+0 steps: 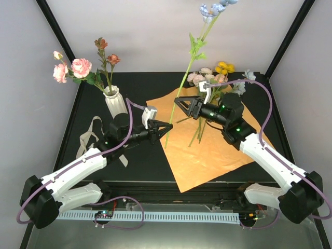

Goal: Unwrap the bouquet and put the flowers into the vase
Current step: Insert the fake flower into the vase.

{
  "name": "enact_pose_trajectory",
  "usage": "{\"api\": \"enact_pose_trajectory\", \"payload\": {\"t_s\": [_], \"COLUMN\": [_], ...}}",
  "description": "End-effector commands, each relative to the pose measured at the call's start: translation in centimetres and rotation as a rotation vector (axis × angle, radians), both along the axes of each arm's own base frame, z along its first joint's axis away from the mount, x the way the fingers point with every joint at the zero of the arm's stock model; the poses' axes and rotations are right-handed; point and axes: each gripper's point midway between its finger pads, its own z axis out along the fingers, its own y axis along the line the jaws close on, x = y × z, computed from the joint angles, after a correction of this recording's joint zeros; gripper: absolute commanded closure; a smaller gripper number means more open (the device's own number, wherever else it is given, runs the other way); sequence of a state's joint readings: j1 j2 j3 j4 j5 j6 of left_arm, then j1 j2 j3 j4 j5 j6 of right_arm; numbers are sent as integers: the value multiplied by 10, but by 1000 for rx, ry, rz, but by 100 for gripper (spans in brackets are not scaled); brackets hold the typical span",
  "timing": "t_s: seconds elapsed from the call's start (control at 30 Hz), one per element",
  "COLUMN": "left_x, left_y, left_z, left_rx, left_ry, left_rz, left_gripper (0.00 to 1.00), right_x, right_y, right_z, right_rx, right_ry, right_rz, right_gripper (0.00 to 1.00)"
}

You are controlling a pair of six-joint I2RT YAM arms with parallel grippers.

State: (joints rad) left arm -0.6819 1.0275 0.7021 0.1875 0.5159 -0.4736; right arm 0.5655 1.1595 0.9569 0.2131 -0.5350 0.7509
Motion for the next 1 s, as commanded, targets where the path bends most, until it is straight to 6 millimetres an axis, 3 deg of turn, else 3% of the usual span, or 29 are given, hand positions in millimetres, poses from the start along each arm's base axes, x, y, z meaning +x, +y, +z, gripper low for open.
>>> {"api": "enact_pose_trajectory", "payload": {"t_s": [0.0, 0.07, 0.17, 0.23, 0.3, 0.43, 0.57, 0.67, 0.83, 0.97], "left_x": [-4, -5, -7, -8, -9, -10, -14, -16, -23, -27], "left_y": [0, -1, 0, 1, 1, 1, 1, 5, 12, 19], "left_z": [15, 12, 10, 10, 11, 10, 8, 14, 48, 80], "left_rx": [-29, -25, -23, -24, -22, -11, 4, -1, -55, -76], "left_ry": [-51, -44, -39, -40, -43, -38, -35, -36, -79, -138], "left_rz": [-22, -30, -31, -31, -33, -39, -56, -47, -36, -20], "left_gripper": [98, 98, 98, 96, 93, 73, 67, 50, 30, 28], "right_x": [-7, -7, -7, -8, -10, -17, -22, -27, -48, -68], "right_y": [10, 13, 12, 11, 11, 11, 9, 8, 9, 6], "right_z": [3, 0, -5, -8, -10, -13, -18, -28, -40, -45], "right_rx": [31, 26, 9, -7, -25, -64, -115, -173, -250, -270], "right_ry": [-10, -20, -43, -67, -94, -149, -210, -253, -353, -465], "right_rz": [83, 99, 97, 91, 96, 124, 133, 157, 261, 330], "right_gripper": [57, 65, 89, 98, 99, 99, 99, 99, 99, 99]}}
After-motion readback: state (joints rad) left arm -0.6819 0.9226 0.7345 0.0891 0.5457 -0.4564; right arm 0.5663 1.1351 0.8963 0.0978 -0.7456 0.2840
